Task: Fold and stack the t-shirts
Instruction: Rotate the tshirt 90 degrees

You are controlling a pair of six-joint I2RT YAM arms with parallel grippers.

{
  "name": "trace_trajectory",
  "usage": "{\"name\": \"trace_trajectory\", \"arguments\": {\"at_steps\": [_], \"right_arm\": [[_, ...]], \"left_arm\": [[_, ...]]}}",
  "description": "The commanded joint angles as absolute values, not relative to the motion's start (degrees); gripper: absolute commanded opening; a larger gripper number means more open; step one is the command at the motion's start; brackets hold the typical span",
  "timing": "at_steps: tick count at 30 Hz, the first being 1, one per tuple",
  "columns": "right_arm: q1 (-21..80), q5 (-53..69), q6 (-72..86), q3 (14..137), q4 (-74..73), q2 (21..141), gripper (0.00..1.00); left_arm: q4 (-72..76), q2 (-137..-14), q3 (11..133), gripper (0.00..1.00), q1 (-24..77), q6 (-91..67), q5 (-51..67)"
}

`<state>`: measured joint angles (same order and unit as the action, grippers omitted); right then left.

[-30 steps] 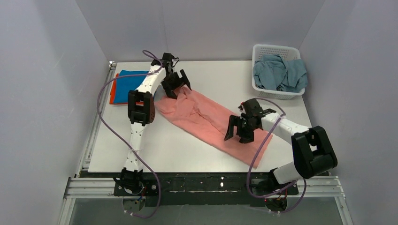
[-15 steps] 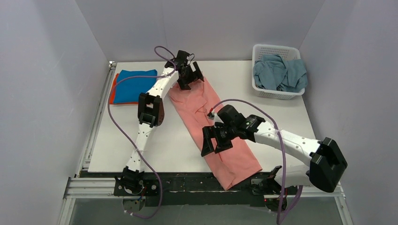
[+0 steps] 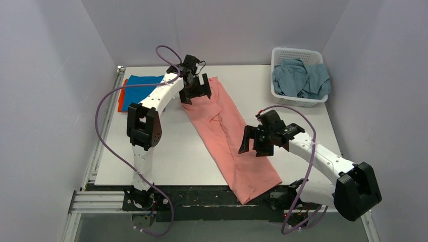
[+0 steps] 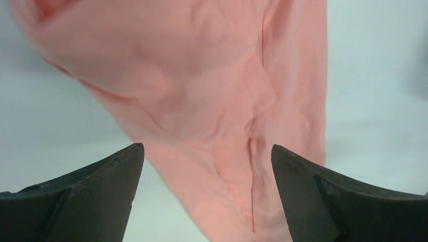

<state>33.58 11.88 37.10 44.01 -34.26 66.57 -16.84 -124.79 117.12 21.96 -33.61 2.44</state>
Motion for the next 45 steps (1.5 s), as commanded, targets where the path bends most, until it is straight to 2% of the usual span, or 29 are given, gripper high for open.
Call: {"name": "trace_trajectory", "arguments": {"at_steps": [1, 6, 10, 15, 19, 24, 30, 37, 42, 45], "right_arm": [[32.5, 11.8, 36.0, 42.9, -32.5, 69.2, 0.96], [32.4, 11.7, 36.2, 40.4, -29.9, 71.4, 0.96], [32.4, 16.6, 37.2, 38.8, -26.3, 74.8, 0.95], [32.7, 21.6, 39.4, 40.3, -23.8, 79.7, 0.94], [35.8, 24.6, 39.8, 42.5, -23.1, 82.0, 0.94], [44.3, 28.1, 38.1, 49.9, -23.7, 88.8, 0.94], [48.3, 29.7, 35.0, 58.7, -27.5, 93.6, 0.94], [48.3, 13.4, 39.2, 62.7, -35.0, 88.6, 0.97], [47.8, 4.3, 44.5, 60.3, -38.0, 82.9, 0.98], [45.5, 3.2, 45.9, 54.6, -36.4, 76.9, 0.95]], "left_arm": [[-16.4, -120.9, 103.5, 0.98, 26.1, -34.5, 5.7], [-20.2, -129.1, 108.1, 0.98, 26.2, -36.8, 5.8], [-25.5, -137.4, 118.6, 0.98, 26.0, -36.2, 3.2], [-31.1, -148.9, 134.0, 0.98, 24.4, -38.1, 7.3], [-27.4, -157.4, 142.9, 0.98, 22.7, -41.5, 10.7], [-14.6, -165.1, 151.7, 0.98, 21.6, -49.0, 15.8], [-10.2, -164.9, 152.4, 0.98, 19.9, -47.1, 11.0], [-10.5, -158.4, 149.8, 0.98, 17.2, -39.1, 14.1], [-14.0, -151.7, 148.8, 0.98, 18.7, -34.1, 15.4], [-15.1, -143.7, 141.5, 0.98, 19.4, -33.6, 19.2]]}}
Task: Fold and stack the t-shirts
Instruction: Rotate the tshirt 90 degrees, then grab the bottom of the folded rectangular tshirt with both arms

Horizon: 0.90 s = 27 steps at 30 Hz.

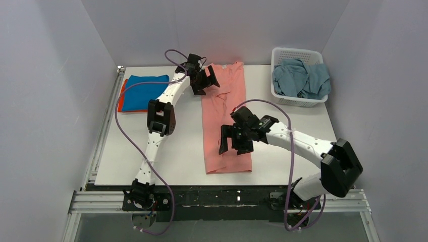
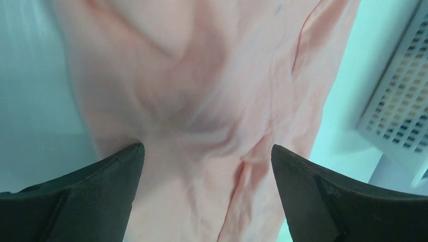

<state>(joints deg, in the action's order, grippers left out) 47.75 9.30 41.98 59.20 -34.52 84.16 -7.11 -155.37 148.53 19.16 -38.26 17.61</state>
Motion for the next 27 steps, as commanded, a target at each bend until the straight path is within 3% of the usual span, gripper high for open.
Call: {"name": "trace_trajectory", "arguments": {"at_steps": [1, 7, 18, 25, 27], "right_arm": [[44.2, 3.3, 46.2, 52.7, -35.8, 74.6, 0.95], [37.8, 4.0, 45.8, 46.3, -36.2, 66.6, 0.95], [34.4, 8.9, 47.5, 39.7, -32.3, 65.4, 0.89], [34.4, 12.7, 46.8, 35.6, -29.1, 65.6, 0.82], [34.4, 12.3, 46.1, 34.8, -29.4, 66.0, 0.82]], "left_arm": [[-15.8, -140.7, 138.6, 0.98, 19.8, -32.8, 19.0], [-23.3, -123.7, 124.6, 0.98, 24.1, -26.3, 10.8], [-14.9, -86.0, 66.1, 0.98, 32.7, -40.6, 10.7], [-10.6, -76.9, 50.1, 0.98, 40.1, -47.3, 11.4], [-7.9, -77.7, 47.7, 0.93, 41.6, -48.8, 12.6]]}}
